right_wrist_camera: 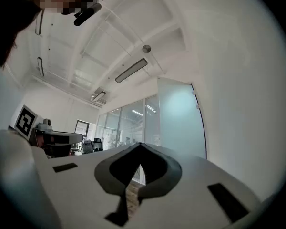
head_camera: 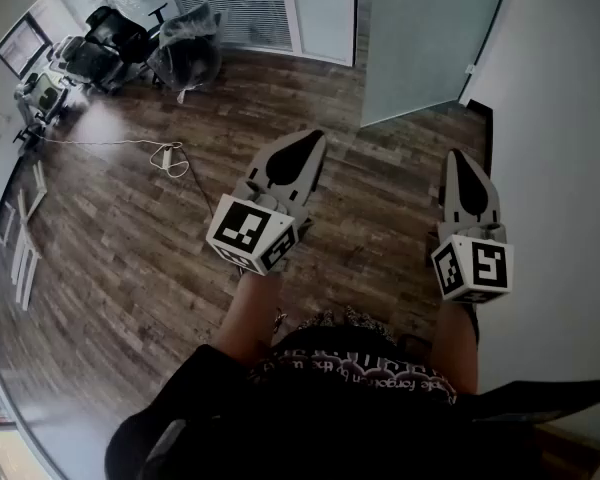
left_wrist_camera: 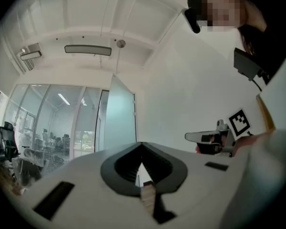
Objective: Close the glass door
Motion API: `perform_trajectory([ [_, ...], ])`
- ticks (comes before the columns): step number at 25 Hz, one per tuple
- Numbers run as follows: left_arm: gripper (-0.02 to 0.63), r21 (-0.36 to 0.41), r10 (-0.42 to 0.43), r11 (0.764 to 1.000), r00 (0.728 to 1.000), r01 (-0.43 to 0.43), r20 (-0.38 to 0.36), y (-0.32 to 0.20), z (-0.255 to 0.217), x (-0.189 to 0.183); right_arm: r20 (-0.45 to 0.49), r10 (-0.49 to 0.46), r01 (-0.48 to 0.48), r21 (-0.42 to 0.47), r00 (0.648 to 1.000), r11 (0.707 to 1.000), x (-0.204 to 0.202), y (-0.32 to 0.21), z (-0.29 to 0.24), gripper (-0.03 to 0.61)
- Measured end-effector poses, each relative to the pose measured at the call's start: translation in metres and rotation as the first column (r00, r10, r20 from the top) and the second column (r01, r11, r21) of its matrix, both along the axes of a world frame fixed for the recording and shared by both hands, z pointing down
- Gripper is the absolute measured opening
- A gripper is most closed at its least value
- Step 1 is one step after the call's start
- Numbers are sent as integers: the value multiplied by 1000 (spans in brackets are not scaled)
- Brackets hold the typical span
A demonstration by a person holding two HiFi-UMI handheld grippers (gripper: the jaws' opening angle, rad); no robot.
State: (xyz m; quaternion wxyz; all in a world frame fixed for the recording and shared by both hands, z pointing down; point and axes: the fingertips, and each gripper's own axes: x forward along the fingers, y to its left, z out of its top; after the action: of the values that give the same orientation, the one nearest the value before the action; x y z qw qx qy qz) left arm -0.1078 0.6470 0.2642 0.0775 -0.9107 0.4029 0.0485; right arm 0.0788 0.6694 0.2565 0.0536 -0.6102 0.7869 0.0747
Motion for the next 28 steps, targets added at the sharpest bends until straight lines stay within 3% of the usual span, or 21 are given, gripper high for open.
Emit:
perform_trajectory([
  [12, 3, -7, 1, 1000, 1000, -1, -5, -6, 5, -9, 3, 9, -9, -8, 1000, 1000, -5, -6, 4, 3],
  [18, 3, -15, 15, 1000, 1000, -15, -19, -9, 9, -18, 51, 10, -9, -16, 999, 1000, -8, -10, 7, 3],
  [28, 2, 28, 40, 999, 999, -40, -10, -27, 3, -45, 67, 15, -16, 19, 998, 1000, -29, -29, 1, 3],
])
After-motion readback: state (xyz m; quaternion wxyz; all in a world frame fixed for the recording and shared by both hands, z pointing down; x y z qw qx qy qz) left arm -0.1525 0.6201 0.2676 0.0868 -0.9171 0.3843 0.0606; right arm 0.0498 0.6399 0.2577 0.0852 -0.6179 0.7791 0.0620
